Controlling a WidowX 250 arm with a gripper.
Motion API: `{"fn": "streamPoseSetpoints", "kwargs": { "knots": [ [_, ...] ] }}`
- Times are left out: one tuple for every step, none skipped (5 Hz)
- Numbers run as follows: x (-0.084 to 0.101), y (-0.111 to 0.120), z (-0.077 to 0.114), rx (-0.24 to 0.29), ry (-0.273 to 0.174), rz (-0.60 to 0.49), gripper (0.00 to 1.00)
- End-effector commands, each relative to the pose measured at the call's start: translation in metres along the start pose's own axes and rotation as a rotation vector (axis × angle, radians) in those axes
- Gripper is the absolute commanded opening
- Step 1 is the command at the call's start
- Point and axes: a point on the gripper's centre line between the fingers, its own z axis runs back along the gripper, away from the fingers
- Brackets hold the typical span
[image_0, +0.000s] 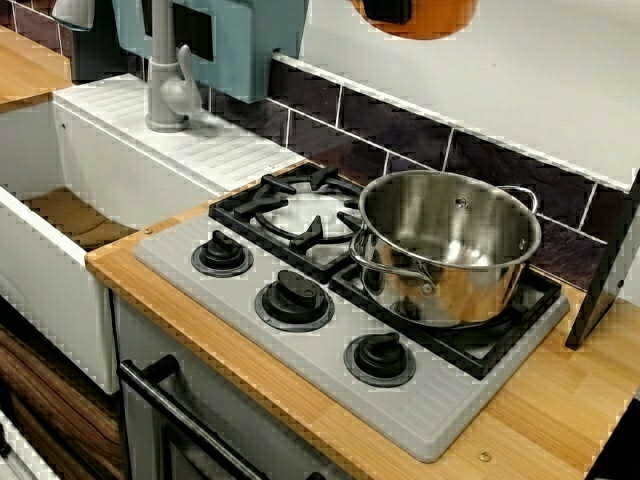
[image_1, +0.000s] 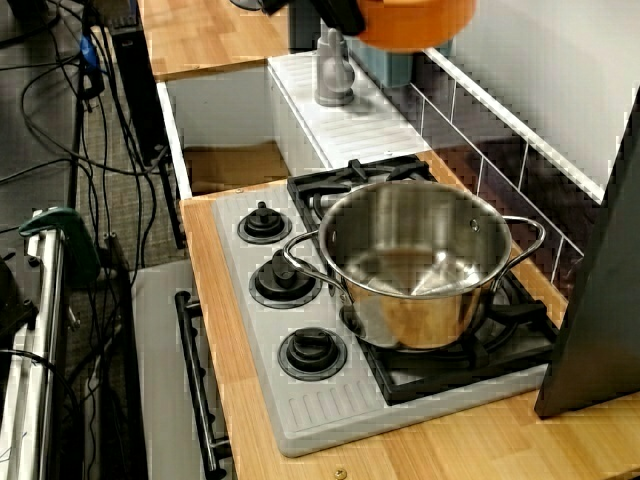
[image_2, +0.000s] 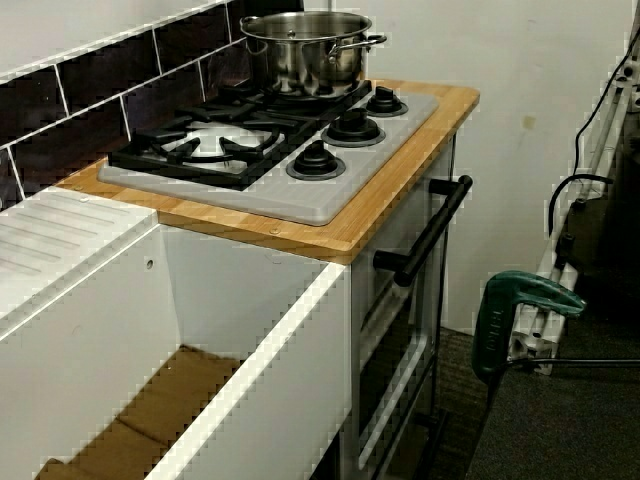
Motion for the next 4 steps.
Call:
{"fn": "streamPoseSetpoints", "kwargs": {
  "knots": [
    [0.005,0.004,0.001,0.176,0.187,-0.090,0.00],
    [0.001,0.002,-0.012,0.206,0.237,-0.091,0.00],
    [-0.015,0.001,-0.019,0.290,0.287,-0.035,0.00],
    [-0.029,0.001,-0.025,0.343,0.297,-0.002,0.00]
  ]
}}
